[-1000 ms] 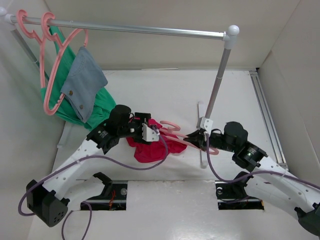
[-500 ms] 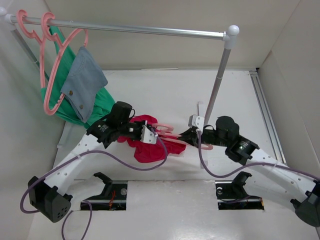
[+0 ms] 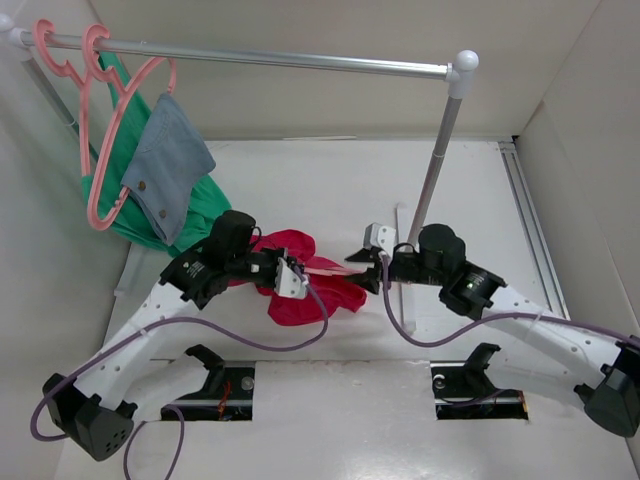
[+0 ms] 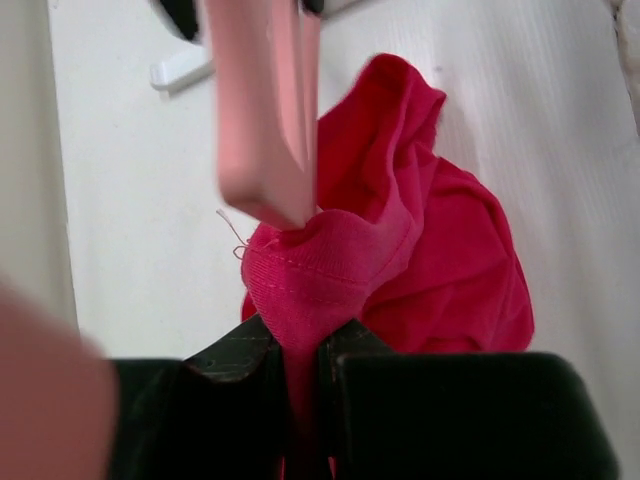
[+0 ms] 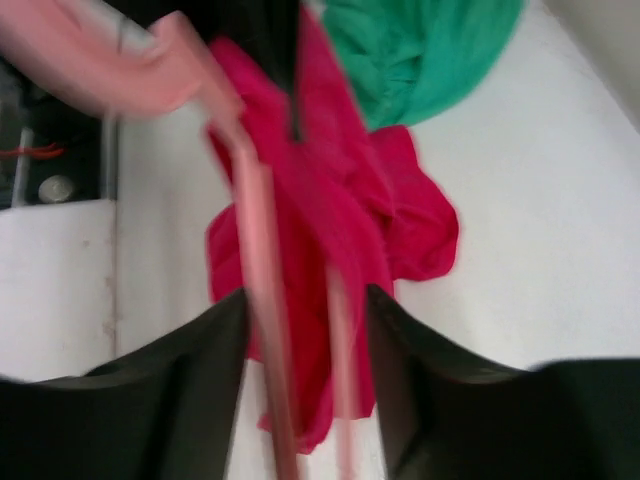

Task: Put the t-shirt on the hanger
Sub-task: Place tshirt on hanger

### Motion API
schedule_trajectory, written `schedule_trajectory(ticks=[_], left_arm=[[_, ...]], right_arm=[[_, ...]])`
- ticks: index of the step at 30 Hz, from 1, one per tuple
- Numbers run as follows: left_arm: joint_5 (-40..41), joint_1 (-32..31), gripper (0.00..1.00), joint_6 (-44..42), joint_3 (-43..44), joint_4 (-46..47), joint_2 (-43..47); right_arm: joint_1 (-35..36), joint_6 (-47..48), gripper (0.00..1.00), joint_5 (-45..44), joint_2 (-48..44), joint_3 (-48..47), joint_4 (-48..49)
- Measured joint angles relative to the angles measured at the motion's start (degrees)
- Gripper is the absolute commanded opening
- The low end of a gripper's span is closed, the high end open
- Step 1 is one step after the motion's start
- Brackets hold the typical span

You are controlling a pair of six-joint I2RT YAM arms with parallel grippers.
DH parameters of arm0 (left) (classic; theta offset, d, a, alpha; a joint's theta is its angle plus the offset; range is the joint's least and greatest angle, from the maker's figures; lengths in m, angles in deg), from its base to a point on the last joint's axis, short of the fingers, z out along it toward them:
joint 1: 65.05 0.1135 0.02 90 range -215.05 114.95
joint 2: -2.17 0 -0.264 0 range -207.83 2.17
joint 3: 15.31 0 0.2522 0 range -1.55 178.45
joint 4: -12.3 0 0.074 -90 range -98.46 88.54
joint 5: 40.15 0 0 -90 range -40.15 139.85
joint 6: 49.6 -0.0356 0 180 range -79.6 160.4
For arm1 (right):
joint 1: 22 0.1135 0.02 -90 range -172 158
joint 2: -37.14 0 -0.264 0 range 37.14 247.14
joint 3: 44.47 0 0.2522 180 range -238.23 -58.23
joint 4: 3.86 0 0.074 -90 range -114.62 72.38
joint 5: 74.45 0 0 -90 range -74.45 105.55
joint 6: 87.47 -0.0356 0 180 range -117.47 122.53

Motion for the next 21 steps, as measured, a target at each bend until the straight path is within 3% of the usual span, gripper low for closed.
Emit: schedule_trajectory(ticks=[3,5,13,21], left_arm=[[3.0,-0.3,0.00,0.2,-3.5,-0.4,3.6],[4.6,-0.3,0.00,2.7,-4.8,0.2,4.7],[7.8,3.0,0.00,19.7,-6.4,6.5,4.2],[8.1,3.1,0.00,31.8,-9.0,10.0,7.2]], right_arm=[[-0.2,-0.7,0.80,-2.4,-1.7,0.0,0.1],[-0.2,-1.3,0.83,-5.1,-3.8,0.0,-0.2],[-0.2,-13.0,0.82,-27.2,-12.8,-0.1,-3.6],[-0.2,-27.3,0.80,-36.4,-3.0,-0.1,-7.2]])
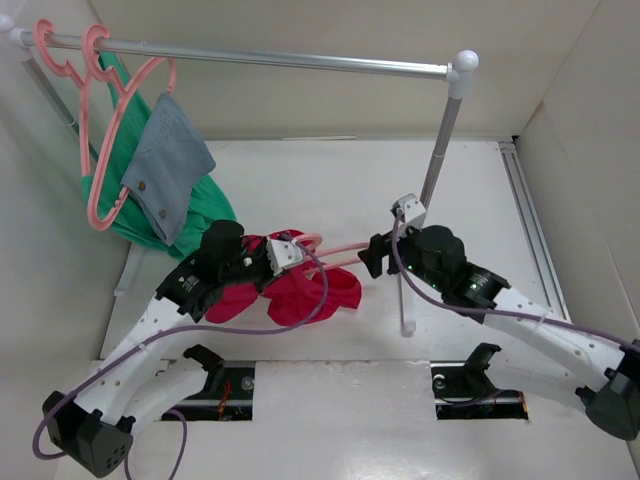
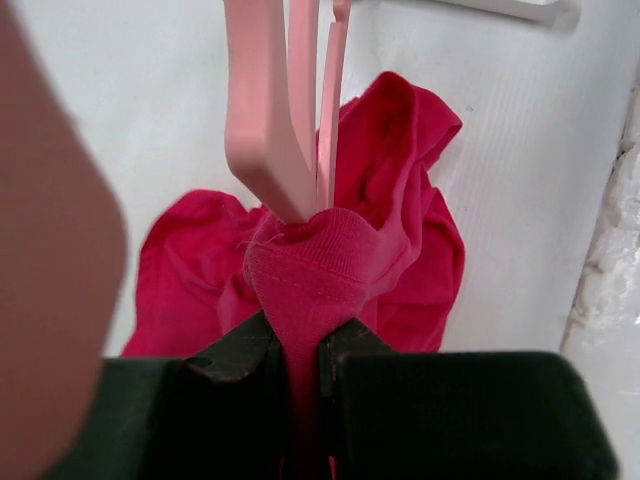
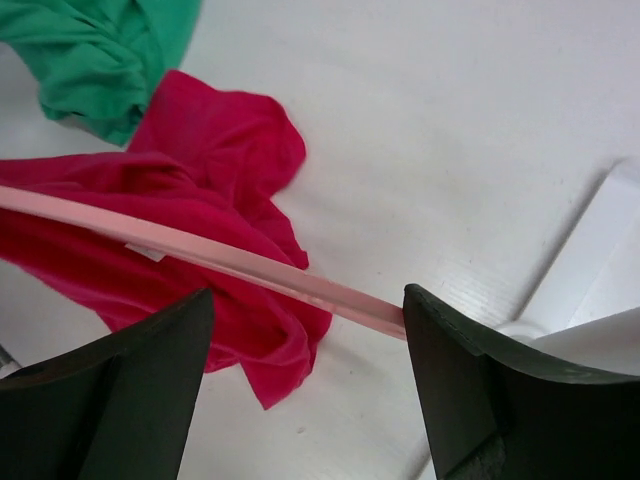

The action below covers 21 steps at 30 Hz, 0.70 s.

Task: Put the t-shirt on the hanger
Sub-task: Place tshirt on hanger

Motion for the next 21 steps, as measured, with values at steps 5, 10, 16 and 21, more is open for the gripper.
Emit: schedule_trajectory(ticks=[5,10,16,21], left_arm=[[1.4,0.0,0.00,5.6,0.0,-0.4,-3.0],[3.4,0.0,0.00,10.1,0.0,-0.5,-4.5],[6.2,0.9,0.00,13.2,0.1,0.8,-4.4],[8.2,1.0,0.00,16.0,0.1,1.4,-3.8]], right_arm=[[-0.1,-3.2,0.78,-1.9,7.8,-1.7,-1.0],[-0.3,-4.4,0.75,-2.6,12.7,-3.8,-1.0],[1.1,-3.1,0.76,-5.8,8.1,-3.9,-1.4],[1.6,-0.8,0.77,-7.2,6.2,-6.5,-0.8]])
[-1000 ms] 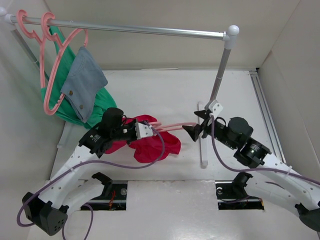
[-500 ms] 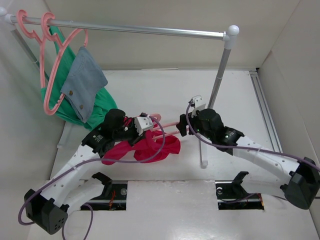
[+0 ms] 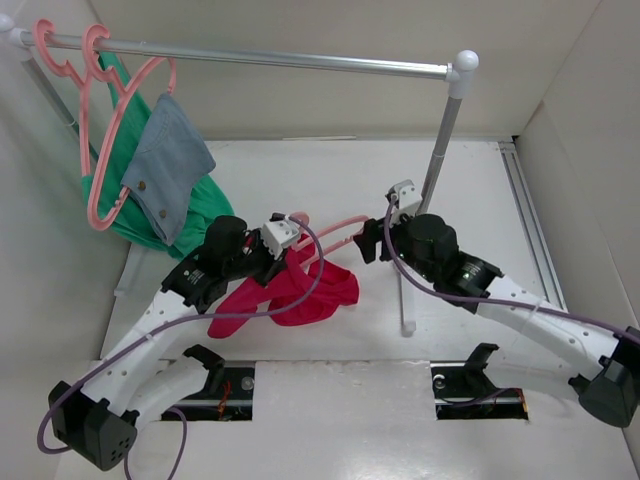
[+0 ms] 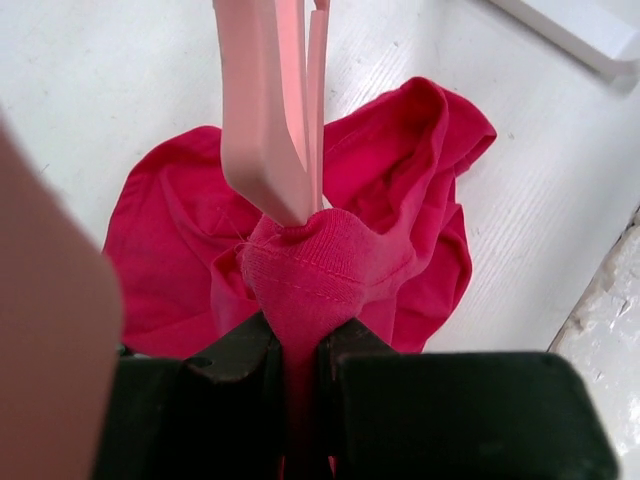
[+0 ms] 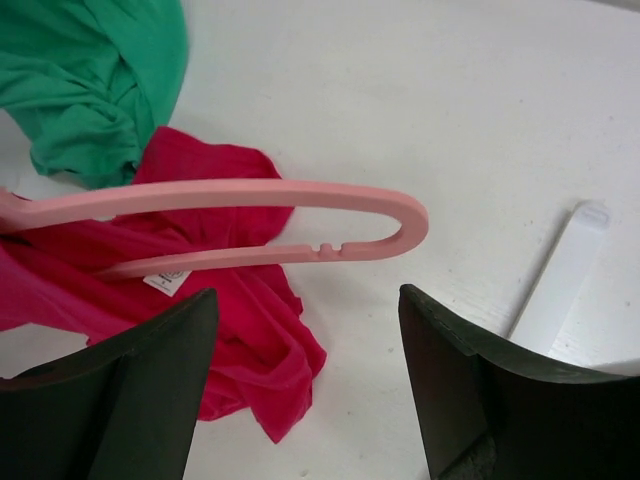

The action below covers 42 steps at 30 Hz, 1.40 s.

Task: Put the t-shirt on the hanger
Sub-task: Place tshirt on hanger

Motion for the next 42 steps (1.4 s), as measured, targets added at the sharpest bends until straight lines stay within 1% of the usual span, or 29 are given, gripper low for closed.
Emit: schedule_trajectory(ticks=[3,7,10,14,16,17,20,21,23,24,25,28,31,35,37,39,42], left_arm=[[0.5,0.0,0.00,1.9,0.0,1.0,1.0],[0.8,0.0,0.00,3.6,0.1,2.1,1.9],[1.0,0.0,0.00,4.1,0.1,2.3,1.9],[1.1,0.0,0.00,4.5,0.1,2.3,2.0],[1.1,0.0,0.00,4.7,0.1,2.3,2.0],[1.1,0.0,0.00,4.7,0.1,2.4,2.0],[1.4,0.0,0.00,5.0,0.1,2.5,2.5],[1.6,0.0,0.00,5.1,0.1,2.5,2.7],[2.1,0.1,0.00,5.2,0.1,2.6,3.2],[2.1,0.1,0.00,5.3,0.1,2.6,3.4],[2.2,0.1,0.00,5.3,0.1,2.6,3.7],[1.4,0.5,0.00,4.1,0.1,2.4,4.8],[-0.6,1.0,0.00,-0.7,0.1,0.4,6.6],[-6.2,0.8,0.00,-12.4,-0.1,-6.1,9.7],[-8.7,0.7,0.00,-18.2,-0.1,-9.6,10.4],[-9.9,0.8,0.00,-22.8,-0.1,-12.4,9.4],[-10.4,0.7,0.00,-27.1,-0.1,-14.7,6.2]], right_arm=[[0.0,0.0,0.77,1.4,3.8,-0.8,0.5],[0.0,0.0,0.75,4.8,14.2,-1.4,0.3],[0.0,0.5,0.75,6.9,20.8,-1.5,-0.5],[0.0,1.4,0.73,8.2,23.9,-1.5,-1.5],[0.0,1.9,0.70,8.6,24.7,-1.9,-1.5],[0.0,2.2,0.61,9.1,25.5,-2.2,-1.2],[-0.5,3.4,0.38,11.7,28.5,-2.8,0.3],[-0.7,3.8,0.24,12.7,29.4,-2.9,0.5],[-1.0,4.6,0.05,14.7,31.0,-2.9,0.6],[-1.2,4.9,0.00,15.6,31.5,-2.9,0.6],[-1.5,5.2,0.00,16.3,31.5,-2.9,0.6],[-2.9,5.3,0.00,17.4,29.5,-1.6,1.5],[-6.5,3.5,0.00,16.9,21.4,4.1,1.8],[-13.1,0.7,0.00,15.0,5.1,12.7,0.6],[-14.5,-0.2,0.00,14.4,-2.5,15.1,-0.9],[-14.7,-0.9,0.00,13.7,-7.3,15.5,-2.9],[-14.8,-0.6,0.00,12.9,-9.8,15.4,-5.4]])
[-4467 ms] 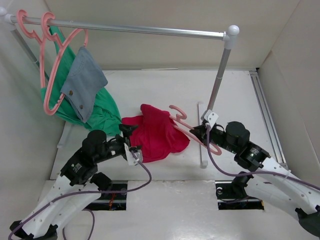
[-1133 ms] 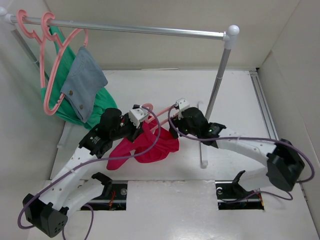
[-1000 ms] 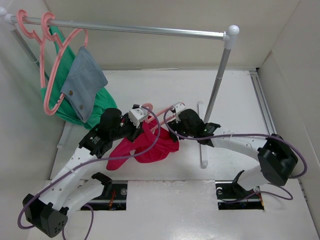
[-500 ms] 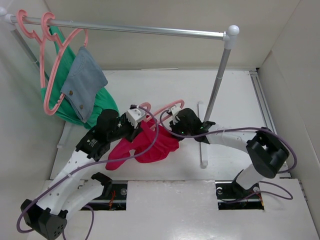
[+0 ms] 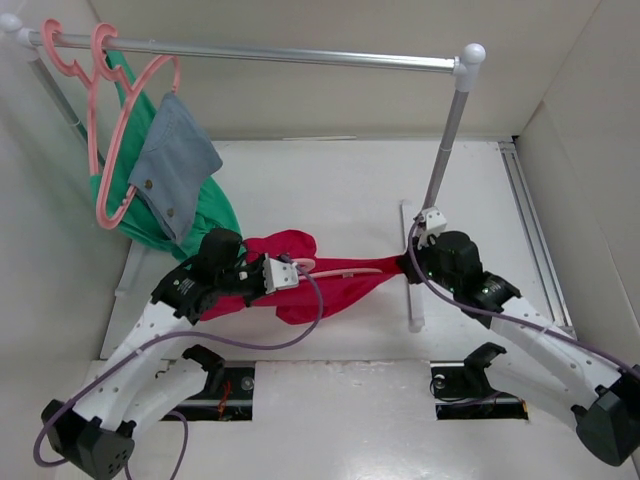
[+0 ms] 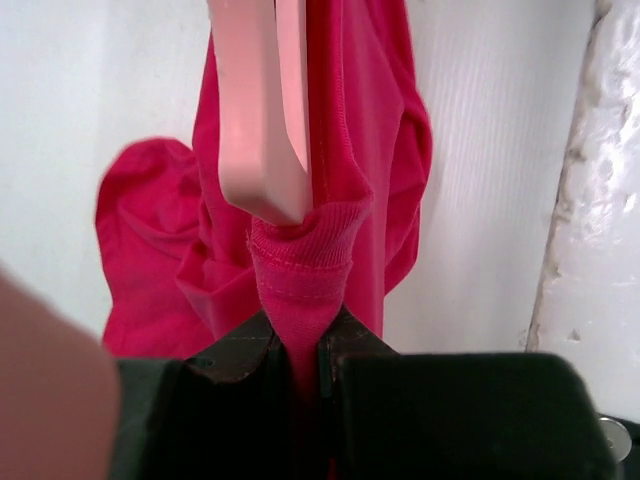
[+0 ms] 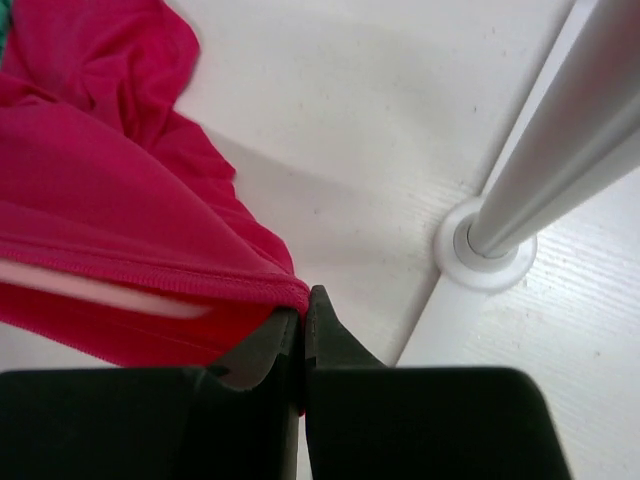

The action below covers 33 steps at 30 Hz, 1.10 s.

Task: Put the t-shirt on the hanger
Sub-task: Place tshirt on hanger

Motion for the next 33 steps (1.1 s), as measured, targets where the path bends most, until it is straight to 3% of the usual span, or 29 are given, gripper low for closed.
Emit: schedule_trajectory(ticks=[9,11,13,14,18,27,33], left_arm=[[3.3,-1.0,0.00,-2.5,-0.8,2.0,-5.2],[3.0,-2.0,0.00,-3.0,-0.7,2.3,-6.3],[1.9,-2.2,0.00,-3.4,-0.5,2.4,-6.7],[1.0,-2.3,0.00,-3.7,-0.3,2.4,-6.9],[-2.3,-2.3,0.00,-4.2,1.2,2.4,-7.0],[-5.7,-2.3,0.00,-5.4,1.9,2.9,-6.9],[-7.3,-1.3,0.00,-5.4,1.9,3.1,-6.9]], right_arm=[[5.0,10.6,0.00,5.9,4.1,-5.7,-3.4],[7.0,14.0,0.19,9.6,5.7,-8.3,-3.0],[8.2,17.4,0.29,13.3,7.4,-10.5,-2.5],[8.5,18.7,0.42,14.8,8.3,-11.6,-2.6],[8.9,24.4,0.61,19.3,11.0,-15.8,-5.1],[13.3,31.6,0.66,24.1,13.0,-20.2,-7.7],[15.7,33.8,0.54,26.1,21.4,-22.6,-7.7]])
